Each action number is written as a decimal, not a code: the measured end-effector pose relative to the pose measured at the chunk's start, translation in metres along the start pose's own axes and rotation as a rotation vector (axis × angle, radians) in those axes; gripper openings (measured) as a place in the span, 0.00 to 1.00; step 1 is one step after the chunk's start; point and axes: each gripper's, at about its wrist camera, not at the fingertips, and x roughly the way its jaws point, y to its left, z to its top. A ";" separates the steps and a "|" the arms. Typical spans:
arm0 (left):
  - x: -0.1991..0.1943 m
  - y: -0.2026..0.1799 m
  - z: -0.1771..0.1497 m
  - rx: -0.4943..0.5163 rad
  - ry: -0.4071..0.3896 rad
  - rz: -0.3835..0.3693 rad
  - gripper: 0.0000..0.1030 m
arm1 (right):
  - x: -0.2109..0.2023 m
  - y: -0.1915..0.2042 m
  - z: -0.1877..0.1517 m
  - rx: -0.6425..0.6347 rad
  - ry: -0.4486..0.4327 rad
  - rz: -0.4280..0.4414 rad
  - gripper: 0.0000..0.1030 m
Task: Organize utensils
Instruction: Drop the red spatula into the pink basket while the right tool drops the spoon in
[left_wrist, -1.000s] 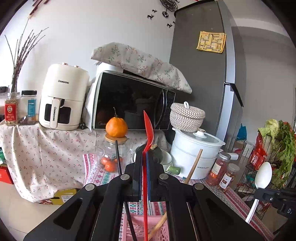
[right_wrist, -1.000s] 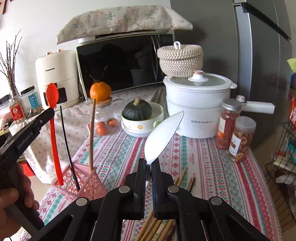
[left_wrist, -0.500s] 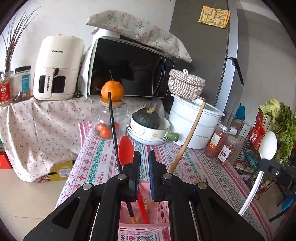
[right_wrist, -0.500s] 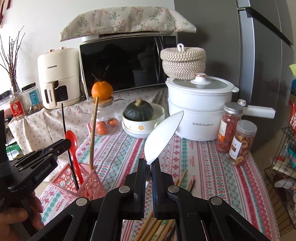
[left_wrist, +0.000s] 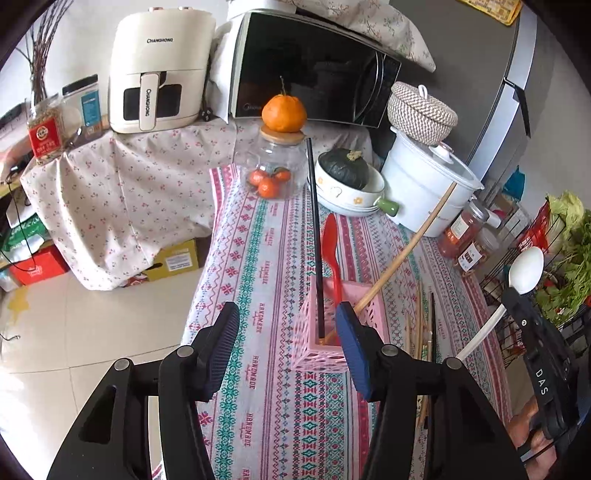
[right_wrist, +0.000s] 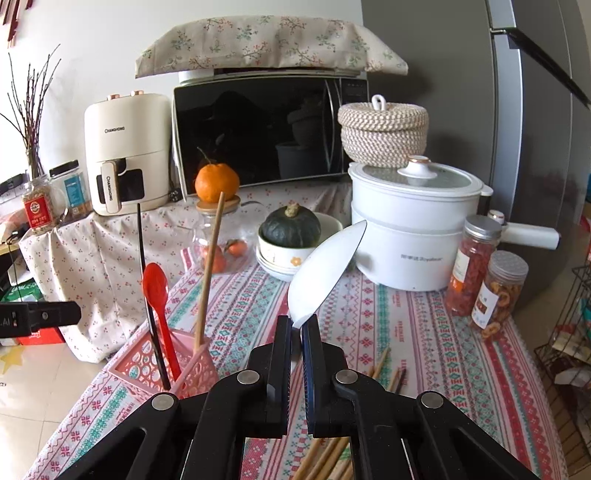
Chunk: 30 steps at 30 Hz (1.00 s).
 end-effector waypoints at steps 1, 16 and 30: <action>0.001 0.005 0.001 -0.014 0.012 0.005 0.55 | 0.000 0.004 0.002 -0.002 -0.018 -0.001 0.04; 0.013 0.040 0.009 -0.148 0.082 -0.029 0.57 | 0.035 0.114 0.017 -0.269 -0.173 -0.051 0.05; 0.015 0.035 0.009 -0.144 0.087 -0.055 0.57 | 0.053 0.103 -0.012 -0.266 -0.073 0.015 0.38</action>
